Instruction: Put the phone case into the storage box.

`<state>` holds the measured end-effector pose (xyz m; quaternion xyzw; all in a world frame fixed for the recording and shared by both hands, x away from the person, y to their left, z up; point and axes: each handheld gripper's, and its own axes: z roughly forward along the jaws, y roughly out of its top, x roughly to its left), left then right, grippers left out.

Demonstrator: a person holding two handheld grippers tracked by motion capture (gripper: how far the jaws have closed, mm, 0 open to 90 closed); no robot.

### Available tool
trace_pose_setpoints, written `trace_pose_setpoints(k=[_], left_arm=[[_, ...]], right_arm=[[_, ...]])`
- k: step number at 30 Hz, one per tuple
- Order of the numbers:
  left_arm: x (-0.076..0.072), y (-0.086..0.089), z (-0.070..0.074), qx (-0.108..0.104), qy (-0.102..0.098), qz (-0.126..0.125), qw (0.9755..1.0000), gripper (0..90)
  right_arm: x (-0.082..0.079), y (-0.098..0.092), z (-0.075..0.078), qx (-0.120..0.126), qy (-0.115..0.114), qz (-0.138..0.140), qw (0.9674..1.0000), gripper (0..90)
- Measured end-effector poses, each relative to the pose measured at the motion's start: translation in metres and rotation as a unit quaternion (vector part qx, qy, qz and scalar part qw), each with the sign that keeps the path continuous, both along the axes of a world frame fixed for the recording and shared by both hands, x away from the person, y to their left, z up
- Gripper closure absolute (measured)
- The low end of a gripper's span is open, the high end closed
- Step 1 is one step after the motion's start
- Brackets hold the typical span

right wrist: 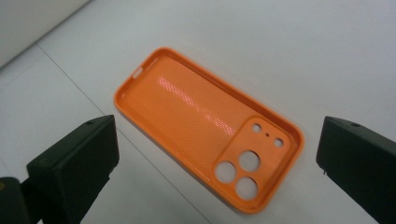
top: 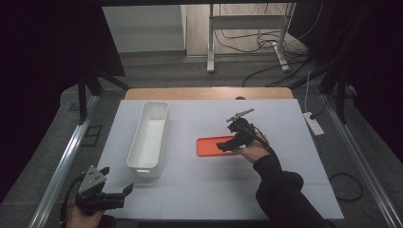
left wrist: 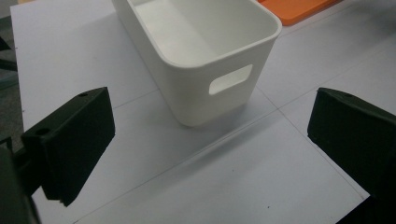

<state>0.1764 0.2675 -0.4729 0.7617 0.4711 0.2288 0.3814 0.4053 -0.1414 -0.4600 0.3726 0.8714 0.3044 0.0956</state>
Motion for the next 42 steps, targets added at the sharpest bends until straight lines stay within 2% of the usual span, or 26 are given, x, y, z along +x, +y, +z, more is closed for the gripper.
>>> trace_pose_setpoints(k=[10, 15, 19, 20, 24, 27, 31, 32, 34, 42], left_arm=[[0.000, 0.000, 0.000, 0.001, 0.001, -0.001, 1.0000, 1.7], [0.000, 0.000, 0.000, 0.000, 0.000, 0.000, 1.0000, 1.7], [0.000, 0.000, 0.000, 0.001, 0.000, -0.001, 1.0000, 1.7], [0.000, 0.000, 0.000, 0.001, 0.000, -0.001, 1.0000, 1.7], [0.000, 0.000, 0.000, 0.001, 0.000, -0.001, 1.0000, 1.7], [0.000, 0.000, 0.000, 0.001, 0.000, -0.002, 1.0000, 1.7], [0.000, 0.000, 0.000, 0.002, 0.000, -0.002, 1.0000, 1.7], [0.000, 0.000, 0.000, 0.002, 0.000, -0.002, 1.0000, 1.7], [0.000, 0.000, 0.000, 0.001, 0.000, -0.002, 1.0000, 1.7], [0.000, 0.000, 0.000, 0.002, 0.000, -0.002, 1.0000, 1.7]], right_arm=[[0.007, 0.014, -0.002, -0.011, 0.002, 0.003, 0.9999, 3.1], [0.009, 0.023, -0.004, -0.013, -0.003, 0.009, 0.9999, 9.8], [0.009, 0.028, -0.005, -0.017, -0.010, 0.017, 0.9997, 23.8], [0.010, 0.028, -0.006, -0.017, -0.012, 0.022, 0.9995, 31.6], [0.009, 0.032, -0.008, -0.016, -0.003, 0.042, 0.9990, 49.5], [0.009, 0.034, -0.010, -0.024, -0.005, 0.053, 0.9983, 60.7], [0.009, 0.034, -0.011, -0.018, 0.001, 0.061, 0.9980, 78.9], [0.009, 0.034, -0.011, -0.018, 0.001, 0.061, 0.9980, 78.9], [0.011, 0.033, -0.012, -0.007, 0.006, 0.065, 0.9978, 89.3], [0.011, 0.036, -0.016, -0.008, 0.008, 0.065, 0.9978, 89.5]])
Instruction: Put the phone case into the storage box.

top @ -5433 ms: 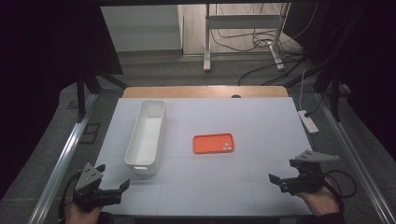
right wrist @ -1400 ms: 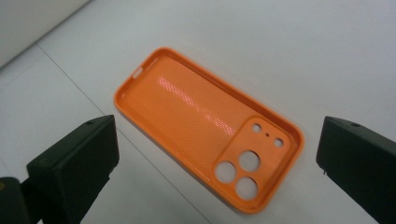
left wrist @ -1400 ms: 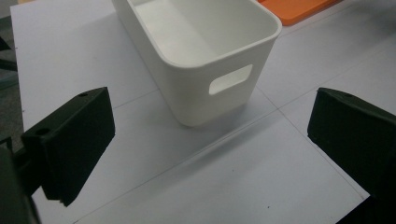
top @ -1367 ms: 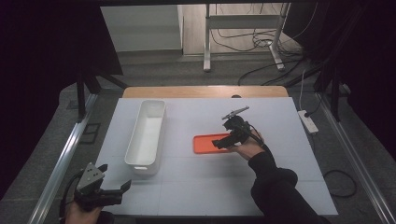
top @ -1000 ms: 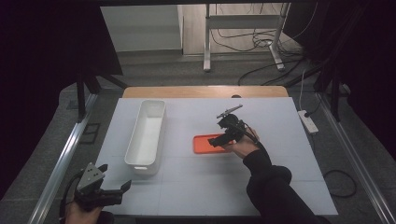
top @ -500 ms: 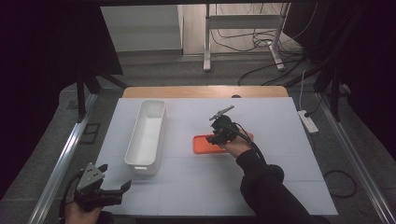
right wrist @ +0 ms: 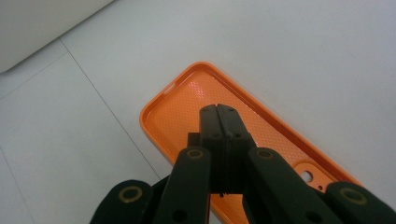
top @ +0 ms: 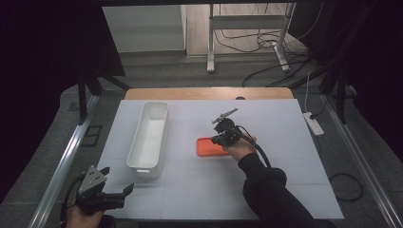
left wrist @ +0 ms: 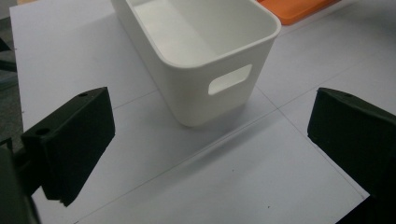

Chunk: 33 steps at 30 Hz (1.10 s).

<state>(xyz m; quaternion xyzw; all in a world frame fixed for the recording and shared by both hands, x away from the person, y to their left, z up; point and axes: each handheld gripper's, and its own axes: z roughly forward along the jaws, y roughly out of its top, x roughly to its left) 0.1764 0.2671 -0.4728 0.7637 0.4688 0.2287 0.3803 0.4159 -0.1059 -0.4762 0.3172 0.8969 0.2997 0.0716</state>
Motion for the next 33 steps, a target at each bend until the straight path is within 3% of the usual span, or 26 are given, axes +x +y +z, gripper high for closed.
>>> trace_pose_setpoints(k=[19, 33], left_arm=[[0.000, 0.000, 0.000, 0.002, 0.000, 0.000, 1.0000, 1.8], [0.000, -0.001, 0.000, 0.003, -0.001, -0.001, 1.0000, 1.8]], right_arm=[[-0.007, 0.007, -0.030, -0.018, 0.015, 0.012, 0.9997, 89.4], [-0.015, 0.009, -0.035, -0.027, 0.024, 0.021, 0.9991, 89.4]])
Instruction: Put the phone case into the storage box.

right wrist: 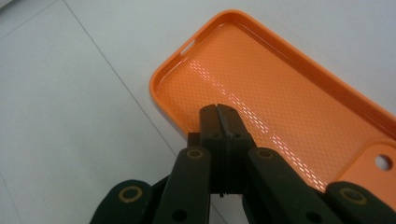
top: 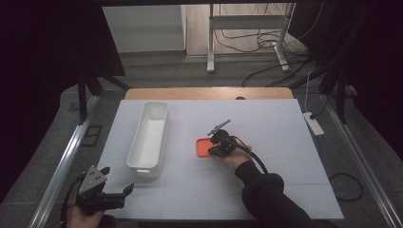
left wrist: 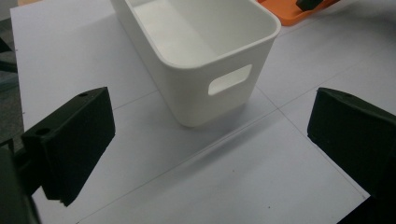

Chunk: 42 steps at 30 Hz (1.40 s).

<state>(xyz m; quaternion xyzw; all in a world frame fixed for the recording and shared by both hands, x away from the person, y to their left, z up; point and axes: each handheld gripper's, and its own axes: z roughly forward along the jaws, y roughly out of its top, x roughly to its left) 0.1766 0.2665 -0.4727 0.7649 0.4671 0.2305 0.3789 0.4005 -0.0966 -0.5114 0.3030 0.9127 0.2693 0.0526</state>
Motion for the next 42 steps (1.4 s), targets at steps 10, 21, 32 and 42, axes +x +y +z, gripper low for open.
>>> trace_pose_setpoints(k=[10, 21, 32, 42], left_arm=[[0.000, 0.000, 0.000, 0.001, 0.000, 0.000, 1.0000, 1.8], [0.001, -0.001, 0.000, 0.003, 0.000, 0.001, 1.0000, 1.8], [0.001, -0.002, 0.000, 0.006, 0.001, 0.001, 1.0000, 1.8], [0.001, -0.002, 0.000, 0.007, 0.002, 0.001, 1.0000, 1.9]], right_arm=[[-0.012, -0.008, 0.002, -0.011, 0.009, 0.006, 0.9999, 89.4], [-0.023, -0.019, 0.004, -0.021, 0.012, 0.010, 0.9997, 89.4], [-0.032, -0.037, 0.006, -0.026, 0.018, 0.002, 0.9995, 89.4], [-0.044, -0.044, 0.009, -0.017, 0.022, 0.007, 0.9996, 89.4]])
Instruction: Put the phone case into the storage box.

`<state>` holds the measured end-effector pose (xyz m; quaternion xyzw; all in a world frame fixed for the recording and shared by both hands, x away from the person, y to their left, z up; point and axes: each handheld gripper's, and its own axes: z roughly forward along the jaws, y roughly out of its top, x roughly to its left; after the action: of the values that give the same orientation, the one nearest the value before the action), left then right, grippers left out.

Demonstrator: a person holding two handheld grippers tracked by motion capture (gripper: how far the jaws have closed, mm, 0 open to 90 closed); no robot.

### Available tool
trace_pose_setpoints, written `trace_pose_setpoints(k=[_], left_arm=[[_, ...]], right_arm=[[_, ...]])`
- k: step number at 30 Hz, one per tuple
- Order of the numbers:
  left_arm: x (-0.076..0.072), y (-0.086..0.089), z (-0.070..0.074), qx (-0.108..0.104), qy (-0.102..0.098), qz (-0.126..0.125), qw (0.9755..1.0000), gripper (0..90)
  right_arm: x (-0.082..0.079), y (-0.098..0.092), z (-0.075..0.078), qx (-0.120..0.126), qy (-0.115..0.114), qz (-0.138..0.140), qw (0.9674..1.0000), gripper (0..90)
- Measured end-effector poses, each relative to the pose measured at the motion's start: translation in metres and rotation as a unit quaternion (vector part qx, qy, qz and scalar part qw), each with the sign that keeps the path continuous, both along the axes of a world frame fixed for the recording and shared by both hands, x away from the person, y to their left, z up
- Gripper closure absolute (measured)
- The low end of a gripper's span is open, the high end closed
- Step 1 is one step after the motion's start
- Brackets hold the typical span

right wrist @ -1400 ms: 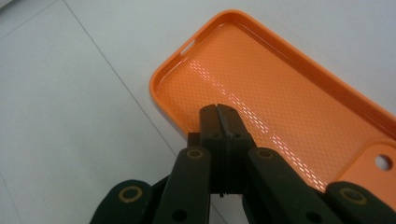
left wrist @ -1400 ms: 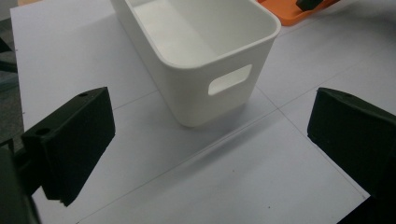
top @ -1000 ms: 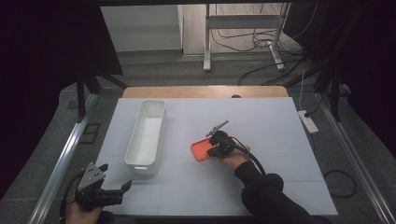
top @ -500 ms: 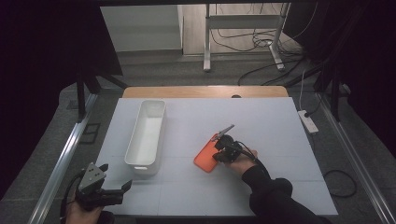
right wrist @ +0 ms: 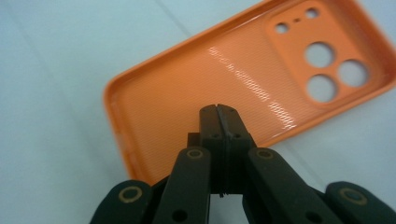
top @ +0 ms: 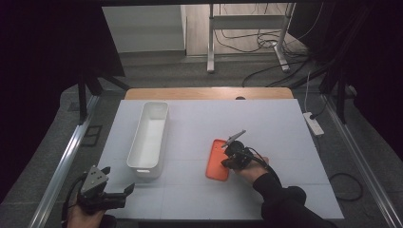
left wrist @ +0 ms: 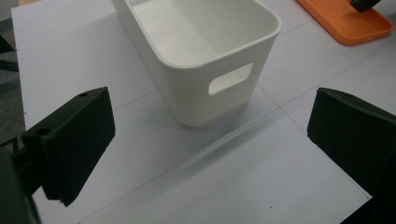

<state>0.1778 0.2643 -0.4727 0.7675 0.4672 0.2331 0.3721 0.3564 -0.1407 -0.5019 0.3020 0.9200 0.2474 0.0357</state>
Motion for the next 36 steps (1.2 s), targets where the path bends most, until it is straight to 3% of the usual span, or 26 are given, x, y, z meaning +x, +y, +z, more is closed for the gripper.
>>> trace_pose_setpoints(k=[10, 36], left_arm=[[0.000, -0.001, 0.000, 0.000, 0.000, -0.001, 1.0000, 1.8], [0.001, 0.001, 0.000, -0.004, 0.000, 0.000, 1.0000, 1.8]], right_arm=[[-0.019, 0.000, -0.002, -0.003, 0.014, 0.020, 0.9997, 89.4], [-0.012, -0.050, 0.004, -0.012, -0.001, -0.028, 0.9995, 89.4]])
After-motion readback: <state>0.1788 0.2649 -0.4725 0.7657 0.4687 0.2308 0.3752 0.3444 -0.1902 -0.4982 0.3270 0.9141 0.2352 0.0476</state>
